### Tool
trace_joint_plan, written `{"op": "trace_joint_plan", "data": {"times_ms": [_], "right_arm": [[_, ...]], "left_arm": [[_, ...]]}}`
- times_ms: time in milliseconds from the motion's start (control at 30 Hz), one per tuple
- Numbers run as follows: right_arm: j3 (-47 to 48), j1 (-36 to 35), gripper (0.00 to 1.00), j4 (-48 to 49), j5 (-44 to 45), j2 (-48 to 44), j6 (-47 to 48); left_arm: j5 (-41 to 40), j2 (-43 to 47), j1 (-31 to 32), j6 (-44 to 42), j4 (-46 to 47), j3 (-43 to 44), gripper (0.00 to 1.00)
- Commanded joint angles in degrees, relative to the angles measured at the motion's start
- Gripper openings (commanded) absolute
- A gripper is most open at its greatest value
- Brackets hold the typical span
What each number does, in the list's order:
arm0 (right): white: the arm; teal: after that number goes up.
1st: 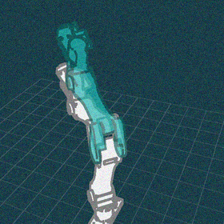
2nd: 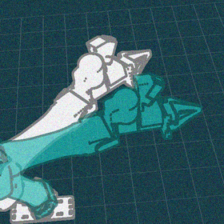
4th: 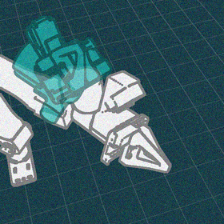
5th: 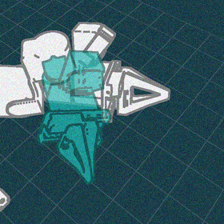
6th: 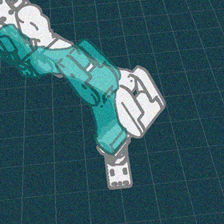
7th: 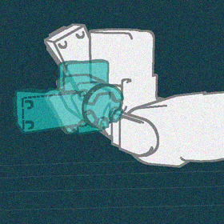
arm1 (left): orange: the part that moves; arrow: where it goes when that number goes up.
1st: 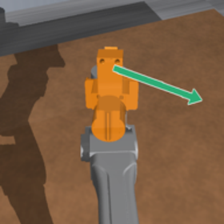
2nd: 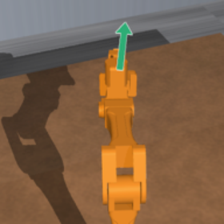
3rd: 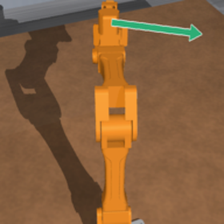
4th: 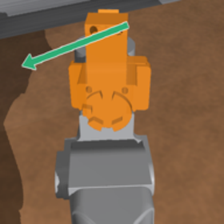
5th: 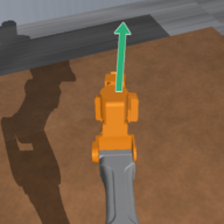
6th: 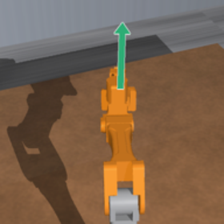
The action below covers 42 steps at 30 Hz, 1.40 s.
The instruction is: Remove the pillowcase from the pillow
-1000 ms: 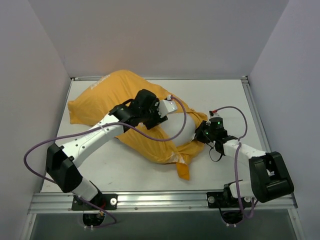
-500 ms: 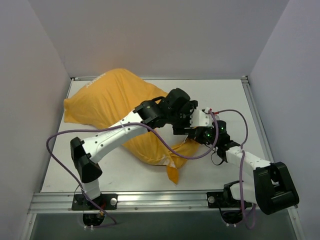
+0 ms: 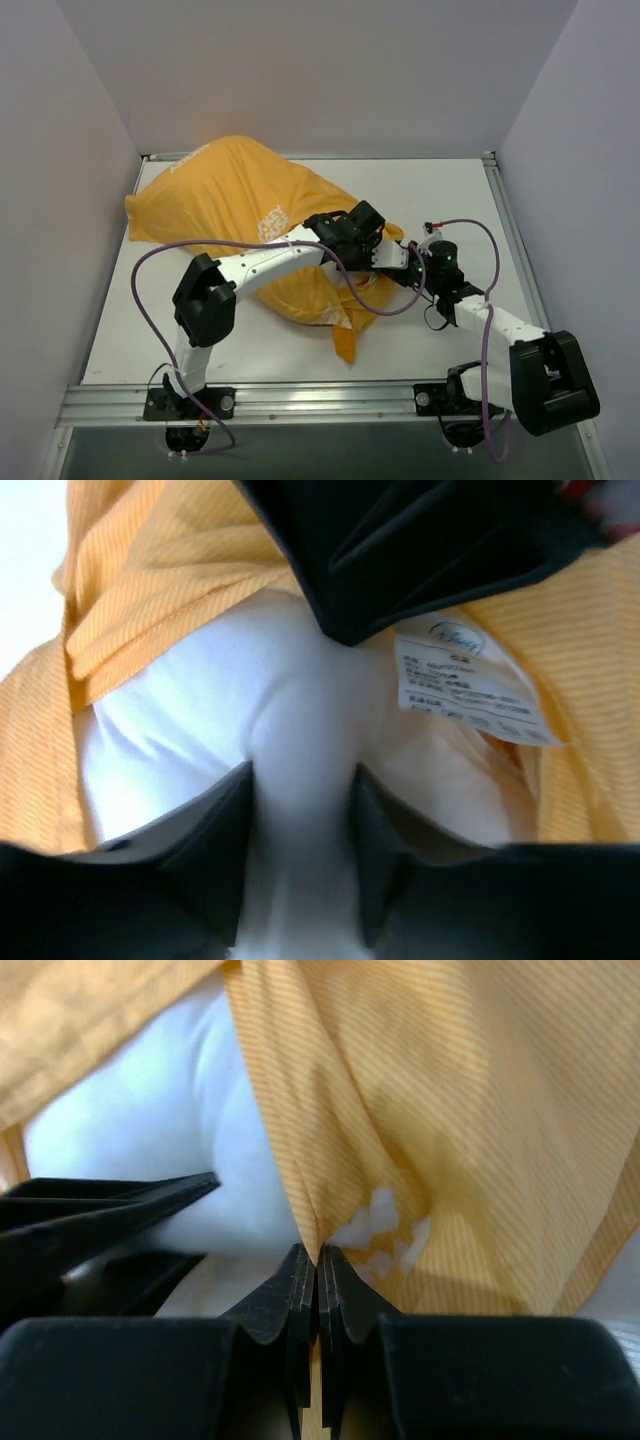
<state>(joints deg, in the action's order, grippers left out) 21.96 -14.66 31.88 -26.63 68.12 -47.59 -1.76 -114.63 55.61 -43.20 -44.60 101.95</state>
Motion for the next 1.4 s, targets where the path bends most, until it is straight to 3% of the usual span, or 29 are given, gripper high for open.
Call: {"op": "trace_joint_plan", "data": {"times_ms": [0, 33, 167, 267, 367, 567, 667, 733, 900, 933, 967, 1000, 1133, 1233, 1367], "right_arm": [[0.89, 1.03, 0.0, -1.88, -0.09, -2.81, 1.17], [2.11, 1.55, 0.0, -3.73, 0.87, -2.99, 1.97], [7.73, 1.91, 0.0, -20.13, 9.65, -5.09, 8.64], [11.95, 2.17, 0.0, -26.93, 18.18, -5.37, 13.31], [14.16, 3.57, 0.0, -26.97, 24.34, -3.35, 15.42], [18.55, 5.07, 0.0, -19.84, 21.1, 3.94, 13.58], [21.29, 4.99, 0.0, -18.18, 19.0, 10.09, 14.37], [19.11, 4.73, 0.0, -14.67, 15.66, 12.55, 14.11], [13.21, 1.48, 0.0, -3.5, 8.63, 11.6, 13.75], [13.46, 0.51, 0.03, -3.75, 7.83, 10.03, 14.45], [14.07, 0.16, 0.15, -4.97, 7.48, 8.8, 15.33], [14.86, -0.28, 0.38, -6.81, 7.47, 7.31, 17.6], [20.48, -1.52, 0.63, -20.43, 15.35, -7.33, 22.88], [24.53, -2.57, 0.68, -28.52, 16.44, -14.73, 23.95], [21.48, -7.22, 0.75, -24.07, 10.56, -19.95, 19.93]], "left_arm": [[-5.96, 0.81, -1.74, -1.36, 3.72, -4.47, 0.25], [-6.76, 0.98, -1.83, -0.49, 4.43, -4.83, 0.02], [-4.31, 6.85, -3.67, 2.94, 4.96, -7.37, 0.02], [-2.99, 13.08, -4.02, 0.15, 4.79, -12.29, 0.02], [0.79, 18.98, -3.41, -6.27, 1.54, -18.09, 0.02], [1.58, 23.3, -3.05, -7.52, -0.67, -24.17, 0.02], [5.7, 23.31, -6.38, -0.33, -0.4, -19.88, 0.02], [10.36, 22.79, -8.76, 8.36, 0.21, -12.15, 0.02], [14.15, 19.36, -13.6, 25.67, 3.72, 3.75, 0.02], [13.8, 17.79, -13.86, 27.36, 4.08, 8.31, 0.02], [13.19, 17.16, -13.95, 29.21, 4.34, 10.09, 0.02], [12.23, 16.46, -13.95, 29.66, 5.04, 11.33, 0.02], [9.15, 14.96, -14.04, 29.93, 6.36, 11.52, 0.02], [8.18, 14.26, -14.22, 30.45, 7.68, 9.5, 0.02], [8.35, 12.59, -14.39, 31.51, 8.21, 11.85, 0.02]]}}
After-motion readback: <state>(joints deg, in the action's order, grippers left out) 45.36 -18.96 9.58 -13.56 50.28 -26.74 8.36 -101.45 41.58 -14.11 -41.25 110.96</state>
